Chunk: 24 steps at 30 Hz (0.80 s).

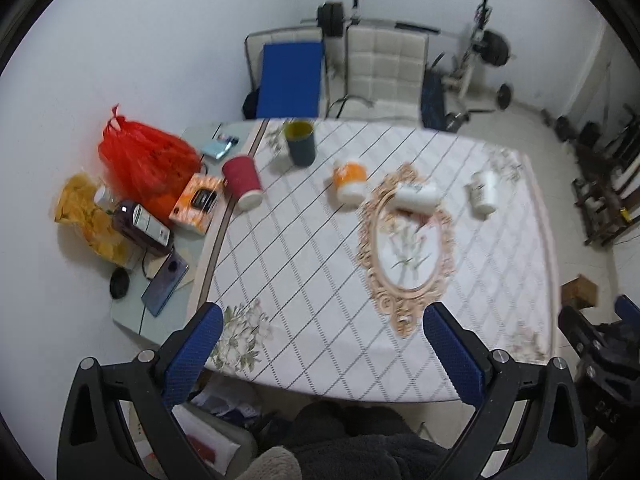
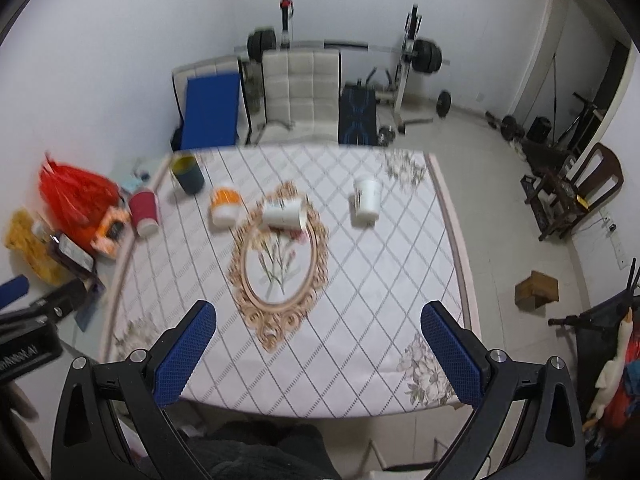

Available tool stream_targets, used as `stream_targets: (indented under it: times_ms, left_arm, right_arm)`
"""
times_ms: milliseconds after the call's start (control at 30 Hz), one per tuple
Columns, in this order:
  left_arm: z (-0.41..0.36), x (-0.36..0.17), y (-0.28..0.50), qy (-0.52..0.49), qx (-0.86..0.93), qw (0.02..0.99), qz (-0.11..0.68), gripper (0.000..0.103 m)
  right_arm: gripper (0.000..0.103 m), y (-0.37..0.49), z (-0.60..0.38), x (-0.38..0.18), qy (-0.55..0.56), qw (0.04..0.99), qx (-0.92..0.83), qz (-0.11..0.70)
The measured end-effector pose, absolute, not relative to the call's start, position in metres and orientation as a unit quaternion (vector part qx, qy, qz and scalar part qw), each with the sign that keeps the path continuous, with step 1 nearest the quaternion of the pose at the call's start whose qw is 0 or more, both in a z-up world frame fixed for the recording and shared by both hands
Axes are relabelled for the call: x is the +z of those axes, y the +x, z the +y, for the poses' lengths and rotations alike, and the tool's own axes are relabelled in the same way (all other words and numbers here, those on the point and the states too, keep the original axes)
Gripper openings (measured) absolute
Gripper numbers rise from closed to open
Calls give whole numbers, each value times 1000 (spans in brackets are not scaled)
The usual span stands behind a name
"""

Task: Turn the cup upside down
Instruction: 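Move the left gripper to the orange-and-white paper cup and close on it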

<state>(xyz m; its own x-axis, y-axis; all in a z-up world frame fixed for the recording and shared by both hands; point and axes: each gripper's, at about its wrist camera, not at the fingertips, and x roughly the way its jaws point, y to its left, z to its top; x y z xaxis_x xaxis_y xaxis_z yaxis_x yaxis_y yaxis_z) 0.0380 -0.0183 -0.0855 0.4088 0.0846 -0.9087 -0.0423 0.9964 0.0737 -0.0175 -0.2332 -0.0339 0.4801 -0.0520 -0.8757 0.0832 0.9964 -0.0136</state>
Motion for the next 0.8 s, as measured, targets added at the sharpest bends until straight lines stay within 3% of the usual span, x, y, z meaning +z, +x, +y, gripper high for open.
stream_targets:
  times_ms: [433, 800]
  left_arm:
    - [-8, -193, 120, 20, 54, 783, 619, 103]
    - [3, -249, 224, 37, 35, 756, 653, 103]
  right_arm:
    - [103, 42, -250, -199, -12, 782, -58, 620]
    - [103, 116, -229, -277, 4, 734, -73, 675]
